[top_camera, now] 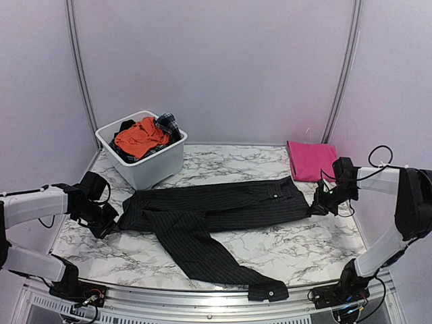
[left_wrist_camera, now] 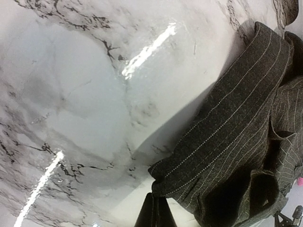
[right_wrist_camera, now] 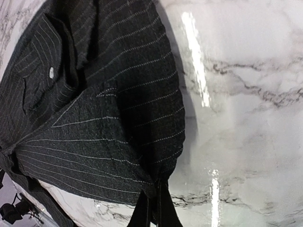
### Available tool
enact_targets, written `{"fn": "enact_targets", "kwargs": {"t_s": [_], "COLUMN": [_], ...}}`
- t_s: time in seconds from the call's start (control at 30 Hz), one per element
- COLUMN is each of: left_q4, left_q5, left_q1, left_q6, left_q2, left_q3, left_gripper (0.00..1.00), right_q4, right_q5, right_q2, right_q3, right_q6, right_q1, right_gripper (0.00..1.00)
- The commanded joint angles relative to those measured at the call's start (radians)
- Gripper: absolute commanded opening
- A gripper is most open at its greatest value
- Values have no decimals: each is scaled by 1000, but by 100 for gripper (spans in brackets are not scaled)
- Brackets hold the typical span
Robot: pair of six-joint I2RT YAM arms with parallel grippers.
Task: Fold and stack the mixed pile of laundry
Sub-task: Fold the 1/3-folded shirt at the center of the board, then pick up the rectangle-folded shirt from the center of the board.
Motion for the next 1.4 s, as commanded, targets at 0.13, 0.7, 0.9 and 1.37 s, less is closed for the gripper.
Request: {"fn": "enact_targets", "kwargs": {"t_s": [0.13, 0.7, 0.9, 1.37], "left_q4": [-102, -24, -25, -39], "left_q5": [-33, 44, -2, -86], "left_q1": [18, -142, -231, -231], "left_q6": [148, 167, 215, 280], "left_q2": [-40, 3, 45, 36], "left_q3": [90, 223, 267, 364], "left_gripper": [61, 89, 87, 99], "right_q4": [-56, -214, -302, -258], "right_q5": [87, -166, -133, 26], "right_q2": [-31, -254, -367, -312], "right_q3": [-8, 90, -11, -167], "right_q6": [-18, 49, 153, 205], "right_q1": [-10, 447, 671, 1020], "right_gripper": [54, 64, 76, 80]}}
